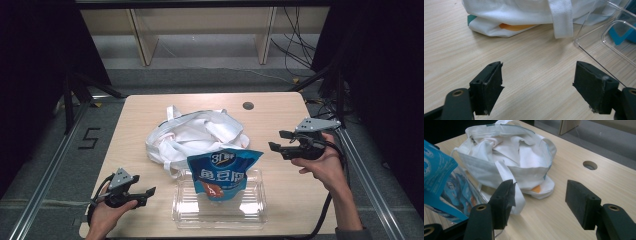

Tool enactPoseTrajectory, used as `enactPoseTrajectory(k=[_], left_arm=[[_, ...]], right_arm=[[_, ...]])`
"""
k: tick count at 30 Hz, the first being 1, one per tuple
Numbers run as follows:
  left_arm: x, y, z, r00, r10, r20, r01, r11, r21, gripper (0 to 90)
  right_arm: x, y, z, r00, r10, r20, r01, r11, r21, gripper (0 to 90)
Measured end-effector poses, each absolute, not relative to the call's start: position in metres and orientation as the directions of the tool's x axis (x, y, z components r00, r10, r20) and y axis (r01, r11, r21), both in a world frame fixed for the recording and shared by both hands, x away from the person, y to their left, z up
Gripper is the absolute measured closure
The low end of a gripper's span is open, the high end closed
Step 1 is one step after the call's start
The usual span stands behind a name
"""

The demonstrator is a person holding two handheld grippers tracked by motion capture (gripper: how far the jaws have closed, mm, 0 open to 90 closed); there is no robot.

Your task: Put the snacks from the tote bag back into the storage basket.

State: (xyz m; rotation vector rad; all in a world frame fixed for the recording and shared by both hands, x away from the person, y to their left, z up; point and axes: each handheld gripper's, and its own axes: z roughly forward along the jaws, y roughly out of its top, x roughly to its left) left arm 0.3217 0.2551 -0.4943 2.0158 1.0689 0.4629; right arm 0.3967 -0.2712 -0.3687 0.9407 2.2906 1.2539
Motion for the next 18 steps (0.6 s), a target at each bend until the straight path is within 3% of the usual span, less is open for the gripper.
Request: enactPoseTrajectory(k=[12, 18], left_arm=[[0.32, 0.257, -0.497, 0.544, 0.836, -0.076, 0.529, -0.271, 0.804, 22.2], [0.32, 0.257, -0.495, 0.572, 0.819, -0.042, 0.522, -0.324, 0.789, 22.2]], right_arm=[[0.382, -0.278, -0.379, -0.673, 0.74, 0.022, 0.427, 0.363, 0.828, 39.3], [0.36, -0.291, -0.391, -0.643, 0.765, 0.028, 0.43, 0.331, 0.84, 39.2]])
